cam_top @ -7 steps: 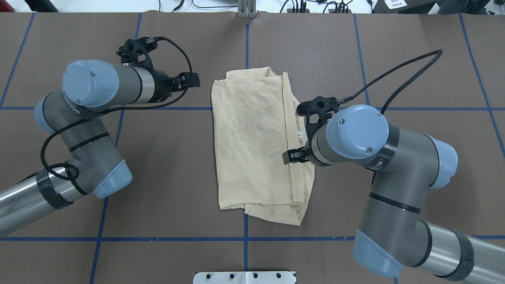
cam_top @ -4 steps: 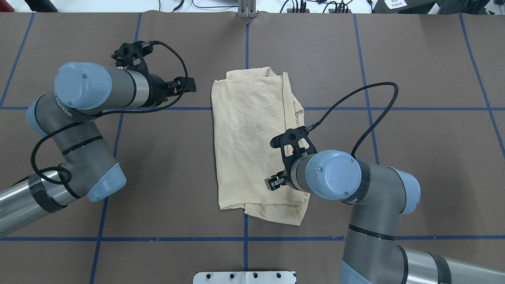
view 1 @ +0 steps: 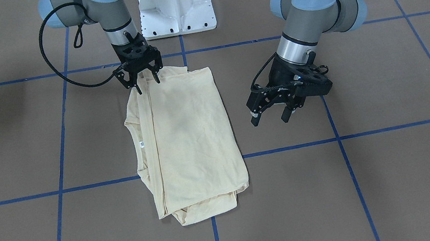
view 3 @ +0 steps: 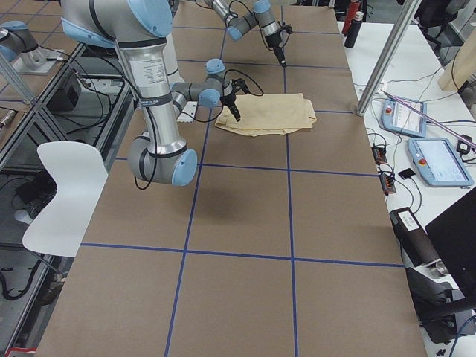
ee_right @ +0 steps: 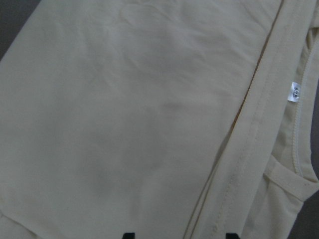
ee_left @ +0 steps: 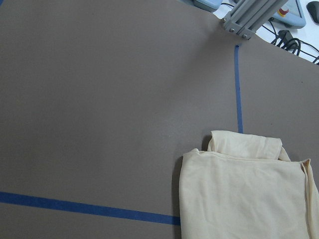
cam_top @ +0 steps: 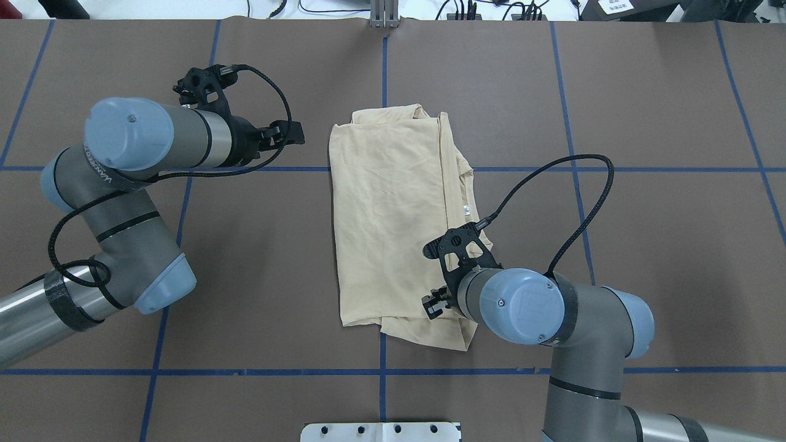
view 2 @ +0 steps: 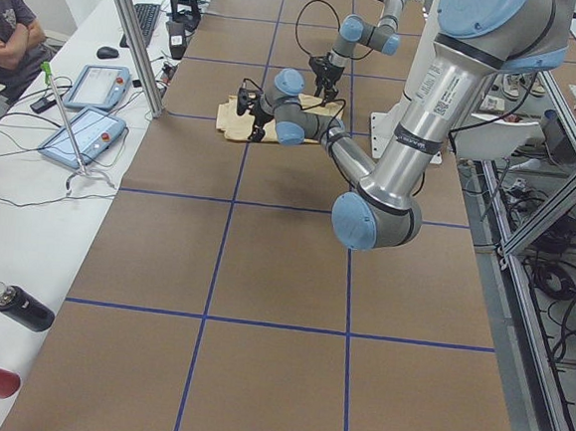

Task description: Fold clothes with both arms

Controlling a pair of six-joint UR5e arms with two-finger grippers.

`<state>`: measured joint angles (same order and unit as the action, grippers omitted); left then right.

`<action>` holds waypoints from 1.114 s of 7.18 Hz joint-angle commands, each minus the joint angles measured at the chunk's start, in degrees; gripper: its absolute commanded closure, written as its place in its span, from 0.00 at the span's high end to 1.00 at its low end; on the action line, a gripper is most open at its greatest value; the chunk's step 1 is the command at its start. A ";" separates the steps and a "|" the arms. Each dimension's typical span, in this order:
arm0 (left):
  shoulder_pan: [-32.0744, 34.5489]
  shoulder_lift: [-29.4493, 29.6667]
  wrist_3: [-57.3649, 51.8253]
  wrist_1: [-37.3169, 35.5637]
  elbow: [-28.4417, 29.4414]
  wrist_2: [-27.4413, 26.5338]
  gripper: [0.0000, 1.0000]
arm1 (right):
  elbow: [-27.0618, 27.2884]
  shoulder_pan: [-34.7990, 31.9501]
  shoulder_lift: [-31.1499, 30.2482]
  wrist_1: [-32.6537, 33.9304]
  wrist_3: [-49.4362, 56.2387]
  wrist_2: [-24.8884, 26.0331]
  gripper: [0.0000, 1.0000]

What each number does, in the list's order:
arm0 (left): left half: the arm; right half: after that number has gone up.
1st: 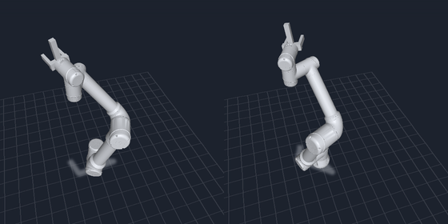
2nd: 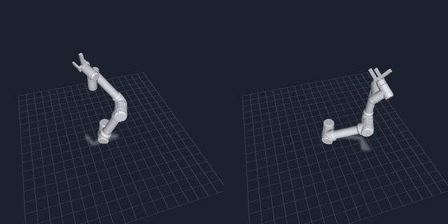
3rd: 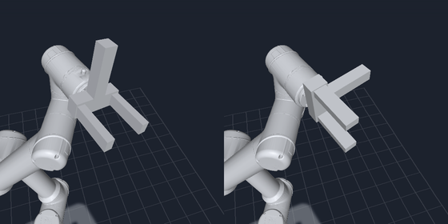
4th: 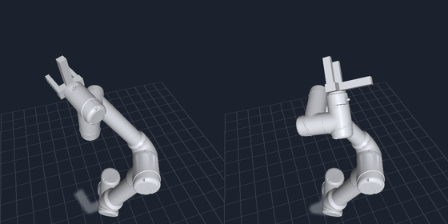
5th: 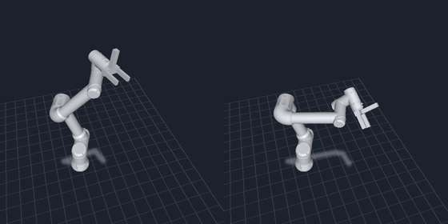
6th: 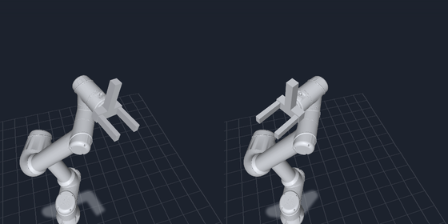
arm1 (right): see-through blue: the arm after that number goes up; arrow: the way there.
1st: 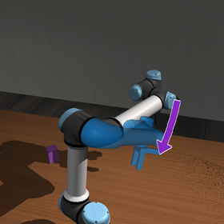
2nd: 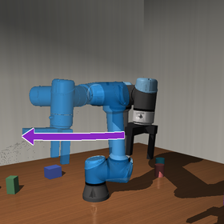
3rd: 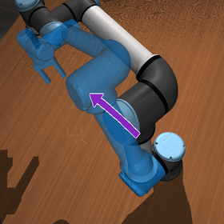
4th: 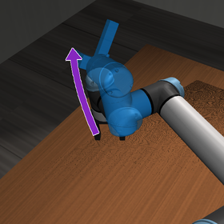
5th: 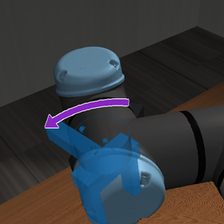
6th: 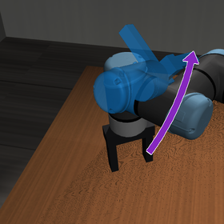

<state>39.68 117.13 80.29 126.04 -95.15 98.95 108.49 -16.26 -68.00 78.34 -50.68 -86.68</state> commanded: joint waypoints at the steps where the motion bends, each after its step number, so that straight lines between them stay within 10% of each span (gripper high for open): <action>1: -0.04 0.02 -0.04 0.00 0.05 0.10 1.00 | 0.23 0.70 -0.29 -0.02 0.76 0.10 0.48; 8: 0.04 0.02 0.05 0.00 -0.04 0.10 1.00 | 0.23 2.03 -1.34 -0.02 2.60 0.10 0.44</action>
<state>39.72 117.16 80.33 126.03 -95.18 99.05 108.71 -14.13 -69.32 78.31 -48.57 -86.57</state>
